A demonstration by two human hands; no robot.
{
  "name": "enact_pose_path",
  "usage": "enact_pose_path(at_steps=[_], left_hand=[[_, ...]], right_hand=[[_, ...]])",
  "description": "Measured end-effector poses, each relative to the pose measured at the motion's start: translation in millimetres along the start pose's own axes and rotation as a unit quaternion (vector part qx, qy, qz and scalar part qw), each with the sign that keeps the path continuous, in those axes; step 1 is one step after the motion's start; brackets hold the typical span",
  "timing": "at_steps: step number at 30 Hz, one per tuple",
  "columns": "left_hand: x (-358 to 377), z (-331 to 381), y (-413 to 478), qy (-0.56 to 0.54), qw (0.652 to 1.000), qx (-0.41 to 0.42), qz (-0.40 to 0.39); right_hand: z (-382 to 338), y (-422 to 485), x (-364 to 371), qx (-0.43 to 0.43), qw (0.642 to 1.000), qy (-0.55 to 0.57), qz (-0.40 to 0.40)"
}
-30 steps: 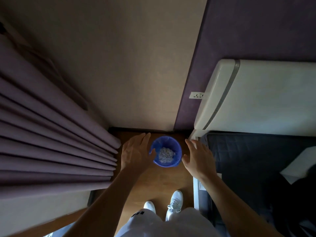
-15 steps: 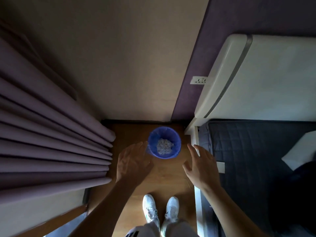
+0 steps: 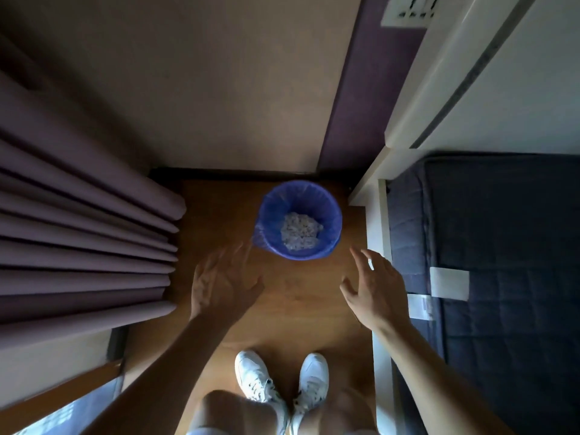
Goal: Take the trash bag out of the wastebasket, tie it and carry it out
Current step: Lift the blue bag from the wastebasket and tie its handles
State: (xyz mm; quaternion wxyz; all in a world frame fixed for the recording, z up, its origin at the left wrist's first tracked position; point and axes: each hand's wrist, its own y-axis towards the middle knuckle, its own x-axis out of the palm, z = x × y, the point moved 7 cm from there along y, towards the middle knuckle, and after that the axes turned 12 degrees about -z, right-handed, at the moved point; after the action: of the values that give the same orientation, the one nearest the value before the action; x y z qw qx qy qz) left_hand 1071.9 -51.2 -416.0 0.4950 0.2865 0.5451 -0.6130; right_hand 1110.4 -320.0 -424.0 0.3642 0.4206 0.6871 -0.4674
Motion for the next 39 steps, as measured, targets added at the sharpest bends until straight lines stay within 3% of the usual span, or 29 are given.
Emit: enact_pose_path(at_steps=[6, 12, 16, 20, 27, 34, 39], left_hand=[[97.1, -36.3, 64.4, -0.033, 0.999, -0.001, 0.014], [200.6, -96.9, 156.2, -0.153, 0.982, -0.104, -0.04], [181.1, -75.2, 176.6, -0.061, 0.995, -0.018, 0.073], [191.7, -77.7, 206.0, -0.127, 0.989, -0.01, 0.075], [222.5, -83.6, 234.9, -0.264, 0.963, -0.057, 0.006], [208.5, -80.9, 235.8, -0.27, 0.958, -0.058, 0.073], [190.4, -84.2, 226.8, -0.275, 0.949, -0.031, 0.153]], right_hand=[[54.4, 69.8, 118.2, 0.03, 0.999, 0.042, 0.003], [83.0, 120.3, 166.3, 0.037, 0.994, 0.103, 0.027], [120.2, 155.3, 202.4, 0.088, 0.971, 0.217, 0.039], [134.0, 176.6, 211.5, 0.091, 0.956, 0.267, 0.076], [124.1, 196.2, 209.8, 0.031, 0.973, 0.219, 0.068], [120.5, 199.4, 204.5, 0.001, 0.978, 0.173, 0.116], [107.4, 195.1, 186.5, -0.028, 0.983, 0.078, 0.163]])
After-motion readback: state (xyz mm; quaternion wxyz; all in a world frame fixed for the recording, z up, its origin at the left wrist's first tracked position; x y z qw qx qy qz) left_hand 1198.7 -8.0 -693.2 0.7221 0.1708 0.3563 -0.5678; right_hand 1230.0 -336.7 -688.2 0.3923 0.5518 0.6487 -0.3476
